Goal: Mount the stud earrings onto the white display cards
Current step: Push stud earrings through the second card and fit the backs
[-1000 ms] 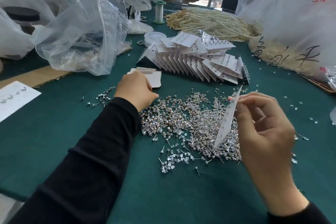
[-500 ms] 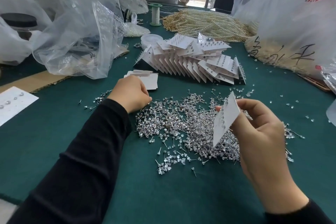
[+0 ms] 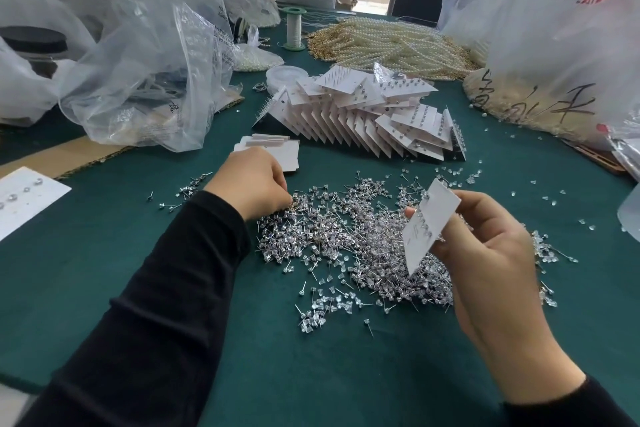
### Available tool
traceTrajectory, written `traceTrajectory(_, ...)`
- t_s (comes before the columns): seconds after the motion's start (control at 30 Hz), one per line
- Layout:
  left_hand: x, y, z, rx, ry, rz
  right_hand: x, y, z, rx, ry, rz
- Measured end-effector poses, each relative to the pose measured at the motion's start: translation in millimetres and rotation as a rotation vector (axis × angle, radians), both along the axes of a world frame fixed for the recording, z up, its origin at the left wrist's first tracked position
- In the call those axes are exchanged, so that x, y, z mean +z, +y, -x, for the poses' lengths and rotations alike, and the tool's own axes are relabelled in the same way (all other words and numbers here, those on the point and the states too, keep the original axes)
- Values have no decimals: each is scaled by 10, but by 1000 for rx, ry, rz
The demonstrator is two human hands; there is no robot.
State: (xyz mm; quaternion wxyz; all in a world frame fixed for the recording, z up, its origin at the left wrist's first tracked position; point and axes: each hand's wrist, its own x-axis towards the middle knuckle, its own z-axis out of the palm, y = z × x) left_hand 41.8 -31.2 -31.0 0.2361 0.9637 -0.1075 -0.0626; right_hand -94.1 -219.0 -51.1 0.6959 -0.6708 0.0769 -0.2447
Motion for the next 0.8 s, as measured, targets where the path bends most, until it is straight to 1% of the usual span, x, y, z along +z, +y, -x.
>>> traceTrajectory(0.17, -7, -24, 8, -4, 12, 29, -9, 7, -2, 9, 14, -23)
traceTrajectory(0.33, 27, 30, -18, 41, -26, 97, 19, -1, -11, 48, 53, -201)
traceTrajectory(0.43, 25, 21, -6, 6, 20, 86, 20, -18, -15, 51, 71, -268)
traceTrajectory(0.5, 6, -4, 3, 7, 27, 72, 23, -23, -16, 51, 80, -278)
traceTrajectory(0.6, -1, -3, -7, 9, 17, 44, 25, -24, -11, 55, 85, -282)
traceTrajectory(0.67, 14, 22, -26, -1, -27, 57, 35, -17, -13, 60, 94, -304)
traceTrajectory(0.73, 39, 28, -26, -8, -52, 153, 42, -18, -18, 87, 111, -390)
traceTrajectory(0.77, 55, 16, -11, -24, -3, 278, 52, -21, -24, 127, 123, -462)
traceTrajectory(0.8, 81, -2, 25, -58, 89, 445, 57, -29, -28, 175, 135, -548)
